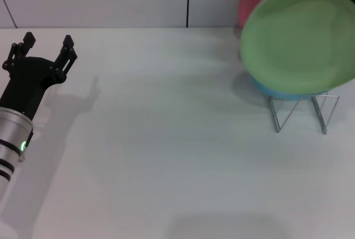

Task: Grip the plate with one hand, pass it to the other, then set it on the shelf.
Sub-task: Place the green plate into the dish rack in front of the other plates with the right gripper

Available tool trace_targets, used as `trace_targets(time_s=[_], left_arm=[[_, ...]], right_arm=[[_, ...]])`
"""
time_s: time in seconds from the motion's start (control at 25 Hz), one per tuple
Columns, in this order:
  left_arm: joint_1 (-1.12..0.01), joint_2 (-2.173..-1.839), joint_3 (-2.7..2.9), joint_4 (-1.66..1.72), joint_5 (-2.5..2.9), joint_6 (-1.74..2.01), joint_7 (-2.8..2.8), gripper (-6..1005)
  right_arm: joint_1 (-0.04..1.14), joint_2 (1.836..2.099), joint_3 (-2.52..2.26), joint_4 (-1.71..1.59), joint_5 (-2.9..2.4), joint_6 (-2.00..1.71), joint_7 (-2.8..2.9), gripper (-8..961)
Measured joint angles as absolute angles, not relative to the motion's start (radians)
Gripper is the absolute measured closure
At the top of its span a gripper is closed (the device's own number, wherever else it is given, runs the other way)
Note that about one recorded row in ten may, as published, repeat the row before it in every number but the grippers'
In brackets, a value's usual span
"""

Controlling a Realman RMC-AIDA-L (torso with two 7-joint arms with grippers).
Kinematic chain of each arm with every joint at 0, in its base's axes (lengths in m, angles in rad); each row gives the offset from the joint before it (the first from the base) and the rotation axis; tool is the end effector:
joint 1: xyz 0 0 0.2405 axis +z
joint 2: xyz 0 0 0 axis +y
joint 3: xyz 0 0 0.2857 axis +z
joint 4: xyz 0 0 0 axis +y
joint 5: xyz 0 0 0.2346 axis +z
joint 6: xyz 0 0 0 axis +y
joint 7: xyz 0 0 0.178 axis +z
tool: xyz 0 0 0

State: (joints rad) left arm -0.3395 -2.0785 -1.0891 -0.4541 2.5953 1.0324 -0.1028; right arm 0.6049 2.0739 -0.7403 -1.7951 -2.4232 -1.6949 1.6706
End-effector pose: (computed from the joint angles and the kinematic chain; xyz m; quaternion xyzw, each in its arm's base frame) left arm -0.3174 0.3957 -0.0568 -0.7007 -0.2216 -0.3433 0.5849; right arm 0.1638 0.4118 0.1475 -0.9263 -0.0492 -0.0690 0.3671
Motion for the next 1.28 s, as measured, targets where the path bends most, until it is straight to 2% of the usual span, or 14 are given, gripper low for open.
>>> trace_targets(time_s=[1.28], left_arm=[[-0.386, -2.079, -1.065, -0.479, 2.596, 0.967, -0.103, 187]], right_arm=[[0.538, 2.085, -0.681, -1.776, -2.442, -1.723, 1.603, 721]])
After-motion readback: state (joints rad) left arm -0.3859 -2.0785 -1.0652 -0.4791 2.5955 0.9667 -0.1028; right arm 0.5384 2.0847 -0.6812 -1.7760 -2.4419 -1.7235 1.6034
